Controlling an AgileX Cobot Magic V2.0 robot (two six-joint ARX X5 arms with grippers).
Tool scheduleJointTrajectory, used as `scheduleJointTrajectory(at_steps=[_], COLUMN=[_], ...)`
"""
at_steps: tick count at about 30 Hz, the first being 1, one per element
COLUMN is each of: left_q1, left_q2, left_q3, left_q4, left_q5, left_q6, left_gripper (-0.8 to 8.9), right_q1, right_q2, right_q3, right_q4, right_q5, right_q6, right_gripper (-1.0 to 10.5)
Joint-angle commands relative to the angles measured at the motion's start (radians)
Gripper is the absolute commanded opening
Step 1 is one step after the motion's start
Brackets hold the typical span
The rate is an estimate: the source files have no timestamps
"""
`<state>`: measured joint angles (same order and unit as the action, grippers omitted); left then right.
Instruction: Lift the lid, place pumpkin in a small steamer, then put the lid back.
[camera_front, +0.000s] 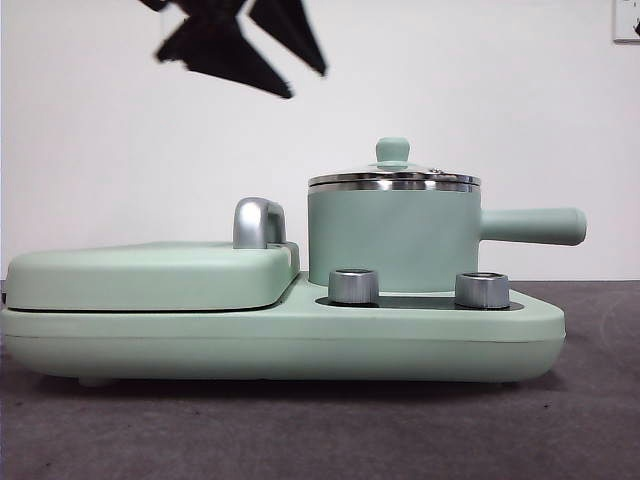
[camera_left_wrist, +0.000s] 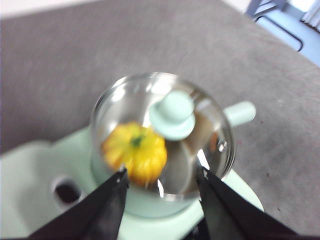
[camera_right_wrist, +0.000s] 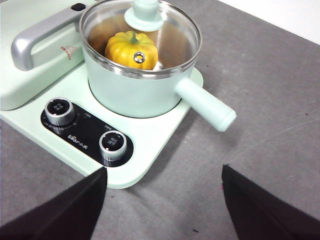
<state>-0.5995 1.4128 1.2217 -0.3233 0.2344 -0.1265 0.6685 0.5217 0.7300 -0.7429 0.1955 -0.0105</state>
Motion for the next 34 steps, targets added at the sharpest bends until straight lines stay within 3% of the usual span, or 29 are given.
scheduleJointTrajectory(at_steps=[1, 13, 23, 30, 31, 33, 34], left_q1=[0.018, 0.141, 0.234, 0.245, 0.245, 0.244, 0.244], left_q2=[-0.026, -0.329, -0.636, -0.709, -0.711, -0.715, -0.715], left_q3=[-0.011, -0.298, -0.498, -0.509, -0.509, -0.509, -0.509], left_q4=[-0.022, -0.02, -0.068, -0.202, -0.207, -0.203, -0.195], left_q5=[-0.002, -0.006, -0.007, -0.005, -0.001, 0.004, 0.004], left_q6=[-0.076, -0.104, -0.13, -0.084, -0.084, -0.085, -0.084], left_gripper=[2.27, 2.27, 2.25, 2.19, 2.08, -0.11, 0.15], right_q1=[0.009, 0.009, 0.009, 0.01, 0.01, 0.01, 0.01], right_q2=[0.033, 0.294, 0.433, 0.425, 0.424, 0.423, 0.423], right_q3=[0.003, 0.005, 0.006, 0.006, 0.006, 0.006, 0.006], right_q4=[0.026, 0.297, 0.438, 0.449, 0.447, 0.455, 0.46], right_q5=[-0.024, -0.173, -0.224, -0.224, -0.222, -0.221, -0.222], right_q6=[0.01, 0.011, 0.02, 0.031, 0.031, 0.03, 0.029], right_gripper=[3.5, 3.5, 3.5, 3.5, 3.3, 0.3, 0.0])
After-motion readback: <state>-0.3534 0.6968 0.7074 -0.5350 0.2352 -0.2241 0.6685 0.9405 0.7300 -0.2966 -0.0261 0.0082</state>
